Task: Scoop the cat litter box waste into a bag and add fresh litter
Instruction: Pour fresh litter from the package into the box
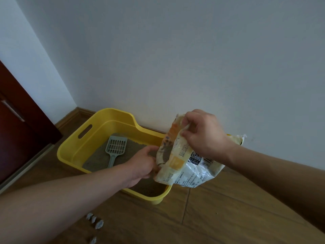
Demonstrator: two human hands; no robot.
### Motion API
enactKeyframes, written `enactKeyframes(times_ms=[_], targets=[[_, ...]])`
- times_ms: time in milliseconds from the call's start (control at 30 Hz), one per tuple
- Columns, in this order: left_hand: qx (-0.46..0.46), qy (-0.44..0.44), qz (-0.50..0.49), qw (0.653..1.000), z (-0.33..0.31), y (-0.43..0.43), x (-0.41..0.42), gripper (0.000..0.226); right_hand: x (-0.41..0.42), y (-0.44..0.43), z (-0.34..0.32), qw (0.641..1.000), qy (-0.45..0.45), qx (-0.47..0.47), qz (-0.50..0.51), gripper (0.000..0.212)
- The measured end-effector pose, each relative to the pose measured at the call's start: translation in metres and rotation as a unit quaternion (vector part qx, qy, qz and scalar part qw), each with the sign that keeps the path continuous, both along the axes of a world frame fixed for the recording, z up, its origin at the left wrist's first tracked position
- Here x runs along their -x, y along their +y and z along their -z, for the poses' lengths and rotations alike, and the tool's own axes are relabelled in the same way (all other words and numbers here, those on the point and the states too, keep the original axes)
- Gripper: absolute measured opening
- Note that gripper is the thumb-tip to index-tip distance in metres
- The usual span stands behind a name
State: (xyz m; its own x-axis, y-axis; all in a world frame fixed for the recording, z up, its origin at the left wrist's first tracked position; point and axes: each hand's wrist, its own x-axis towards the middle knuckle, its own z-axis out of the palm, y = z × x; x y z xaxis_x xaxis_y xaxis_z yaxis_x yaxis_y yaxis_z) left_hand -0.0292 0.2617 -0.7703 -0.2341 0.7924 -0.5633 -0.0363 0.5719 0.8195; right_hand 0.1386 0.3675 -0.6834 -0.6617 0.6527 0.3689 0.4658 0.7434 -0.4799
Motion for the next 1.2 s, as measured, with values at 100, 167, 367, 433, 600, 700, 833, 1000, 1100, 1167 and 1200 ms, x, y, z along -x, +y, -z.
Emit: enactKeyframes(times_ms=[100, 167, 367, 433, 600, 700, 833, 1000, 1100, 1167, 1200], targets=[[-0.003, -0.030, -0.038, 0.999, 0.001, 0.004, -0.003, 0.049, -0.005, 0.001, 0.000, 1.000, 0.000, 0.000, 0.008, 0.031], [-0.005, -0.053, -0.049, 0.997, 0.000, 0.007, -0.004, 0.035, -0.008, 0.001, 0.000, 1.000, 0.002, 0.001, 0.011, 0.030], [-0.006, -0.040, -0.058, 0.998, -0.003, 0.010, -0.007, 0.026, -0.015, 0.003, -0.002, 1.000, 0.005, 0.010, 0.022, 0.031], [-0.006, -0.028, -0.061, 0.998, -0.006, 0.011, -0.010, 0.027, -0.017, 0.003, -0.002, 1.000, 0.007, 0.016, 0.024, 0.032], [0.000, -0.017, -0.076, 0.997, -0.014, 0.014, -0.014, 0.029, -0.021, 0.004, -0.004, 0.999, 0.009, 0.022, 0.028, 0.031], [0.007, -0.010, -0.069, 0.998, -0.016, 0.014, -0.013, 0.028, -0.022, 0.005, -0.005, 0.999, 0.012, 0.023, 0.030, 0.036], [0.010, -0.009, -0.056, 0.998, -0.021, 0.014, -0.014, 0.027, -0.025, 0.006, -0.005, 0.999, 0.010, 0.021, 0.040, 0.034], [0.010, -0.003, -0.033, 0.999, -0.023, 0.015, -0.017, 0.026, -0.031, 0.007, -0.005, 0.999, 0.008, 0.022, 0.049, 0.021], [-0.006, 0.000, -0.034, 0.999, -0.023, 0.016, -0.018, 0.028, -0.035, 0.008, -0.005, 0.998, 0.007, 0.023, 0.057, 0.017], [-0.018, 0.004, -0.038, 0.999, -0.022, 0.016, -0.019, 0.029, -0.039, 0.009, -0.006, 0.998, 0.005, 0.024, 0.064, 0.015], [-0.024, 0.007, -0.040, 0.999, -0.022, 0.016, -0.020, 0.029, -0.042, 0.010, -0.006, 0.997, 0.005, 0.025, 0.067, 0.015]])
